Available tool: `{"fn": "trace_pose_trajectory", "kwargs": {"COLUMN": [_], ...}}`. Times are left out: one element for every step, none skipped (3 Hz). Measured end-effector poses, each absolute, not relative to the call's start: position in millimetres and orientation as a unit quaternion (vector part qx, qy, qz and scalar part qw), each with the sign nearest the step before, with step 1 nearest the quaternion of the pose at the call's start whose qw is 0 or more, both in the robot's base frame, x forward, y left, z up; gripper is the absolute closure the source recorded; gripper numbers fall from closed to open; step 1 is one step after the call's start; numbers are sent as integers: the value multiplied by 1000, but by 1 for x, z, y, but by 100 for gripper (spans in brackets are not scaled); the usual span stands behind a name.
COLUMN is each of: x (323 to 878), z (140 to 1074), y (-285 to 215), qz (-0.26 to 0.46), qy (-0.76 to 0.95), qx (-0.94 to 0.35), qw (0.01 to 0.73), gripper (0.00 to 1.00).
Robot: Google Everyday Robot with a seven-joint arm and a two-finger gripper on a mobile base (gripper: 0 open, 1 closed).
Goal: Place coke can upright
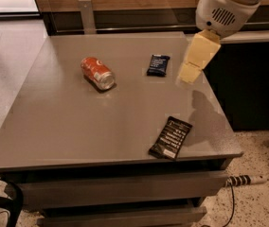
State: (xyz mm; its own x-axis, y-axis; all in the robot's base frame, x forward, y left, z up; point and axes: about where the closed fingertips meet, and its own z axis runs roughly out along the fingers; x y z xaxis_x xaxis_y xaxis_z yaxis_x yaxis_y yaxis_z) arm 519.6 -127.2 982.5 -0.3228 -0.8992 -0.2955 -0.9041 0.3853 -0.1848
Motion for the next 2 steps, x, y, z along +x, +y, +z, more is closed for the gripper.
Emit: {"fn": "trace_pose_trajectory", "kwargs": {"x": [544,568], "z": [977,969], "y": [-73,-40], "qz": [28,44], "qy": [819,824], "qx": [-542,-536], "qw": [186,180], "gripper": [0,0]}}
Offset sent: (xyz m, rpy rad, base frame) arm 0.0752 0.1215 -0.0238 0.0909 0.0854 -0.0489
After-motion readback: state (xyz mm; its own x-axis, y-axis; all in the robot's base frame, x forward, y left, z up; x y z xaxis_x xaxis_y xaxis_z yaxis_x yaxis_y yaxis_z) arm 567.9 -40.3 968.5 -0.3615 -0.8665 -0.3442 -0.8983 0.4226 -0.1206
